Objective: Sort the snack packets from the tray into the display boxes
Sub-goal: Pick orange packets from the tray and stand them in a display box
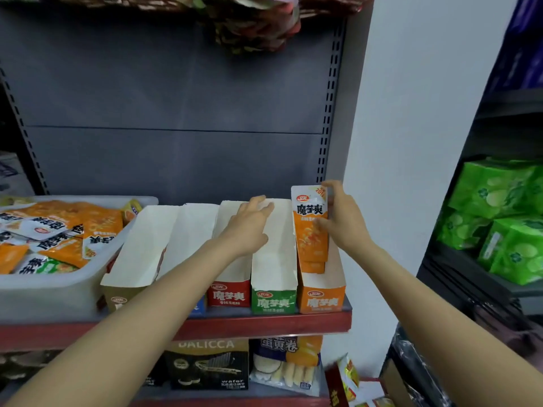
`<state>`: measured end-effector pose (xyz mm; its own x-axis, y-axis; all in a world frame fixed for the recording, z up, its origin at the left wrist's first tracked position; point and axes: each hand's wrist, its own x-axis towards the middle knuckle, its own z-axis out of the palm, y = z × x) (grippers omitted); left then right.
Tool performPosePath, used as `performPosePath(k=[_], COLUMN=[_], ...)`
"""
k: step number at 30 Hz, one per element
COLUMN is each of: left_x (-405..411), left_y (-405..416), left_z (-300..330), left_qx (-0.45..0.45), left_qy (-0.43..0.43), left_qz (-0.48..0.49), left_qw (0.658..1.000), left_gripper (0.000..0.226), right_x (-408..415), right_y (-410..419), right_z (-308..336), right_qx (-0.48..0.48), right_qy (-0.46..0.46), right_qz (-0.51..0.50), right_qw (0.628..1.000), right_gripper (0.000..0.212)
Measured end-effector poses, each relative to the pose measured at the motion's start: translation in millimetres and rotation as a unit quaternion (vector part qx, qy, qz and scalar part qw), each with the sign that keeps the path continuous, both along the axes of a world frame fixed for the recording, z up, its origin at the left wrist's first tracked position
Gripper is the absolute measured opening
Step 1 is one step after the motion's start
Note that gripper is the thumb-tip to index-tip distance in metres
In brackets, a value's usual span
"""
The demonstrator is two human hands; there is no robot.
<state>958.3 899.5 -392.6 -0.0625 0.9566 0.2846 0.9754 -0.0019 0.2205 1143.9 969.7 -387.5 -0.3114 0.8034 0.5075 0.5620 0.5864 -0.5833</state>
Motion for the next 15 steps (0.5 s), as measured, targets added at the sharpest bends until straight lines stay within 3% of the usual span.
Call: performPosePath(k=[5, 10, 15], left_x=[-2.2, -3.1, -0.9], left_y=[2.3, 2.7, -5.6], left_z=[0.2, 0.4, 3.6], left_qx=[-0.003, 0.007, 0.053], left_qy=[-0.016, -0.037, -0.068], left_qz=[-0.002, -0.010, -0.004], left_qw=[1.000, 0.999, 0.996], left_gripper=[0.072, 0.070, 0.060], right_x=[1.3, -2.0, -6.4], right_y=[1.7, 0.8, -1.4], right_z=[-14.1, -17.4, -14.0], right_qx=[0.045, 0.042, 0.046], right_qy=[-0.052, -0.061, -0.109], right_qz=[-0.027, -0.026, -0.029], right_qw=[0.997, 0.997, 0.993], right_gripper=[0.047, 0.064, 0.057])
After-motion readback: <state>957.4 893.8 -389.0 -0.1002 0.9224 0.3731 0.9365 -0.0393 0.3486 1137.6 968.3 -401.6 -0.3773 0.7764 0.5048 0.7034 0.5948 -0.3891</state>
